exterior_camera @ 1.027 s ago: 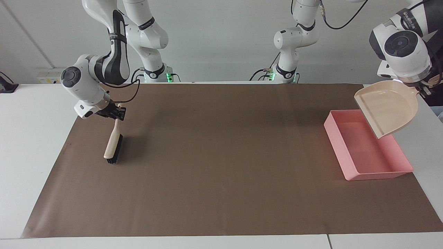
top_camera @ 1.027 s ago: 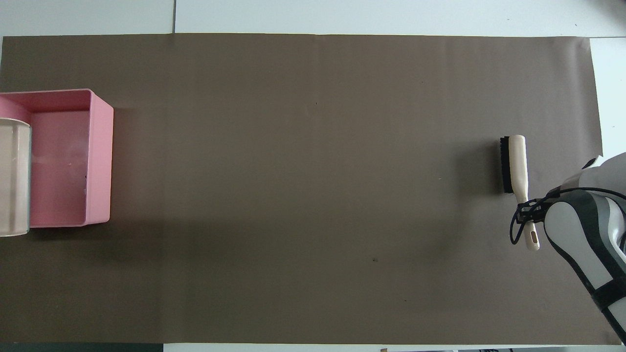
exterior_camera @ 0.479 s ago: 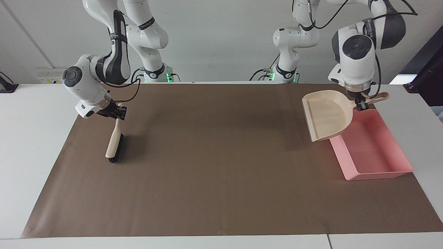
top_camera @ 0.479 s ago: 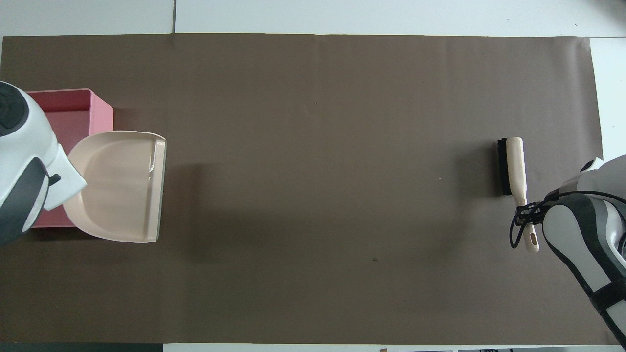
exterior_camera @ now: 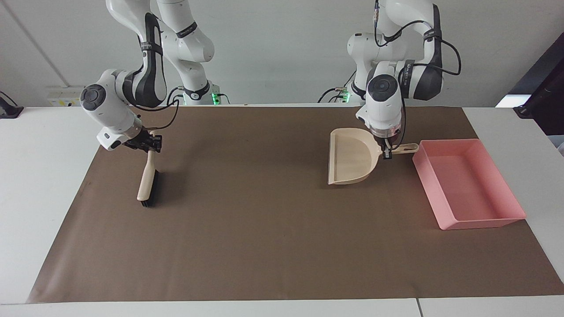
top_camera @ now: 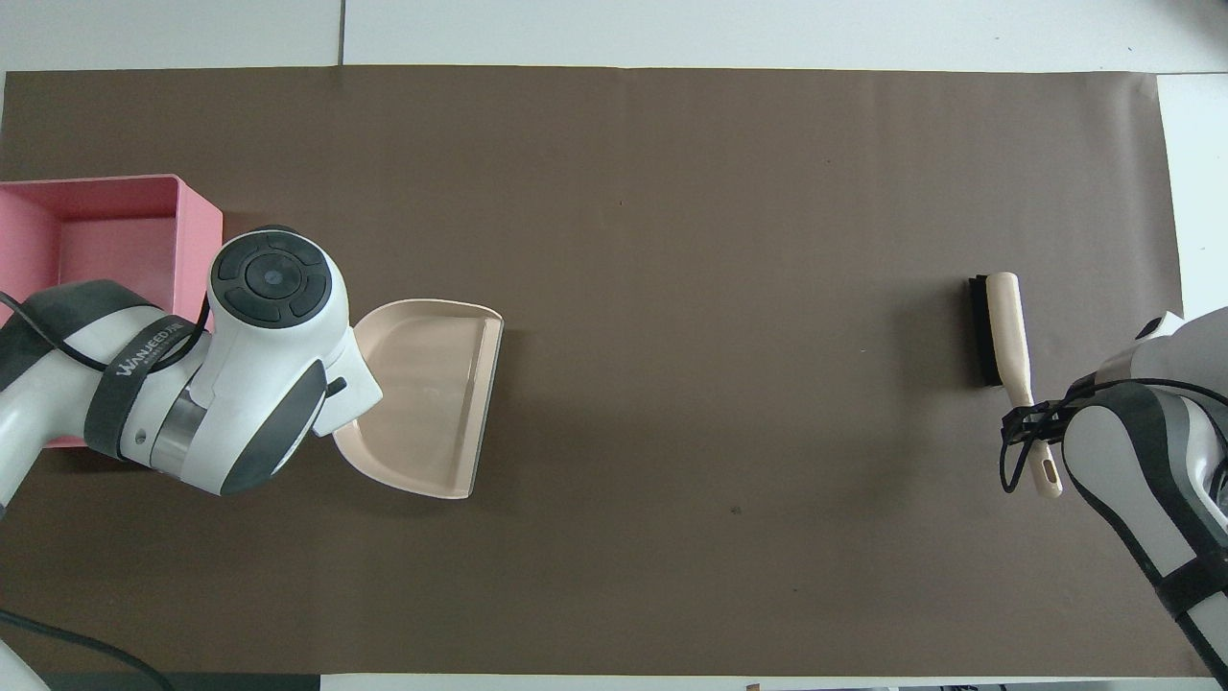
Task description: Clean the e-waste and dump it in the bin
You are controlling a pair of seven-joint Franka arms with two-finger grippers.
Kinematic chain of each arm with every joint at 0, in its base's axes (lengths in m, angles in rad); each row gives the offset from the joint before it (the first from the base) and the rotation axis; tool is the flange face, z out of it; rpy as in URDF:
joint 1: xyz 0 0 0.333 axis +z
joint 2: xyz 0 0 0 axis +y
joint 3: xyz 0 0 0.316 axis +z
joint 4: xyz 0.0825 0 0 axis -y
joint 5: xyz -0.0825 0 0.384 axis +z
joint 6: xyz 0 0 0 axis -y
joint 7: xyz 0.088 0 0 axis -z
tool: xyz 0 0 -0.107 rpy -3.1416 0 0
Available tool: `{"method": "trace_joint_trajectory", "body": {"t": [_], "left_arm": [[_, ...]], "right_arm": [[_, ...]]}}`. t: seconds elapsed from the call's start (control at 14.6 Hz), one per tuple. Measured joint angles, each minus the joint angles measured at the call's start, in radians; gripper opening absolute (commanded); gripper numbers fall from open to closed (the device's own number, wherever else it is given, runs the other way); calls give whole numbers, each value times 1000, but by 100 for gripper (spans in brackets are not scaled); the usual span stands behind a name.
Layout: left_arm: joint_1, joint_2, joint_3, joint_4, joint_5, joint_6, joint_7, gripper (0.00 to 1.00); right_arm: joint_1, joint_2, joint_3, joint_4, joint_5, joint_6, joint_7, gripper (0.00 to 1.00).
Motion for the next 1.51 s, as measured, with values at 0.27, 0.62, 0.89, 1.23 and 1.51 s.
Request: {"method": "trace_joint_trajectory", "body": {"t": [0.27, 0.62, 0.89, 1.23, 1.51], "left_arm": [[-2, 46, 10, -17, -2, 85, -15, 0], [-4, 94, 11, -31, -4, 135, -143, 0], [-8, 98, 10, -31, -9, 136, -212, 1], [-8, 98, 10, -31, -10, 140, -221, 4], [-13, 98, 7, -31, -10, 150, -212, 4]], "right_arm": [[1, -9, 7, 10, 0, -23, -1, 100], [45, -27, 19, 149, 0, -76, 28, 100], [151, -32, 23, 251, 0, -83, 176, 100], [180, -36, 18, 455, 0, -233, 223, 100], [167, -38, 3, 661, 0, -464, 258, 100]]}}
